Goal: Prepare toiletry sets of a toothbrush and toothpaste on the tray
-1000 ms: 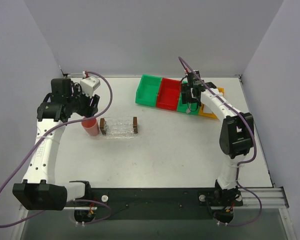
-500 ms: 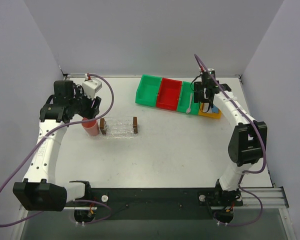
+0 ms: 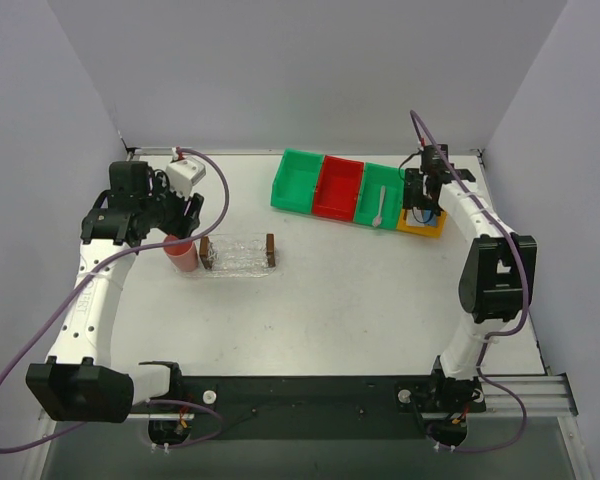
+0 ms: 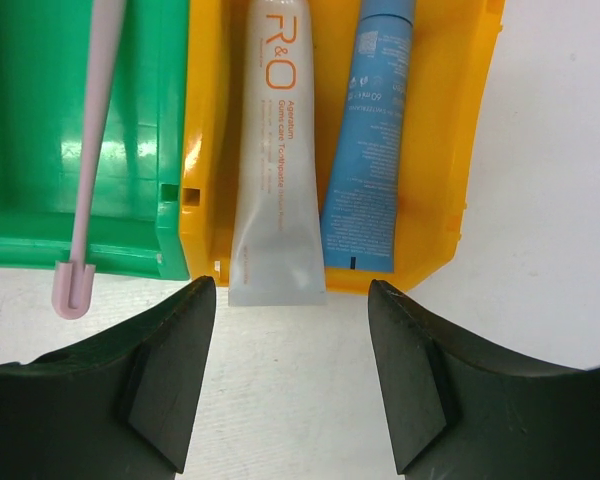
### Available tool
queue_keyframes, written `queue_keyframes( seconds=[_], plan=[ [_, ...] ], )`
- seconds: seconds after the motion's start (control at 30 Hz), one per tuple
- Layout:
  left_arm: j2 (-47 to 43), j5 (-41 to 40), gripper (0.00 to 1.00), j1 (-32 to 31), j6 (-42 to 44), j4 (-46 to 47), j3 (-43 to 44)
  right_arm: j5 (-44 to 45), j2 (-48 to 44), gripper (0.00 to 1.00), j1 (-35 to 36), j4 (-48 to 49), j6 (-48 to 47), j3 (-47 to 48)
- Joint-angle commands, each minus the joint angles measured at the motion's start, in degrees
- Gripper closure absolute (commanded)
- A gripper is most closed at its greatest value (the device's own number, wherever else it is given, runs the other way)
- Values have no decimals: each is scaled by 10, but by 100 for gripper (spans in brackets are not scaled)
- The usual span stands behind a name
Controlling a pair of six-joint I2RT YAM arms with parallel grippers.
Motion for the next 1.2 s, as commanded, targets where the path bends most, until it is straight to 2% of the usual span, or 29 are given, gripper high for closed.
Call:
queue_keyframes(
  seconds=[0.0, 0.4, 1.17],
  plan=[
    [-8, 4, 35, -7, 1, 22, 3, -8, 15, 43, -8, -16, -1, 18],
    [-8, 0, 35, -16, 0, 24, -6, -13, 73, 43, -21, -17, -4, 55],
    [-8, -4, 35, -24, 0, 31, -19, -43, 125, 43, -24, -28, 5, 89]
  ],
)
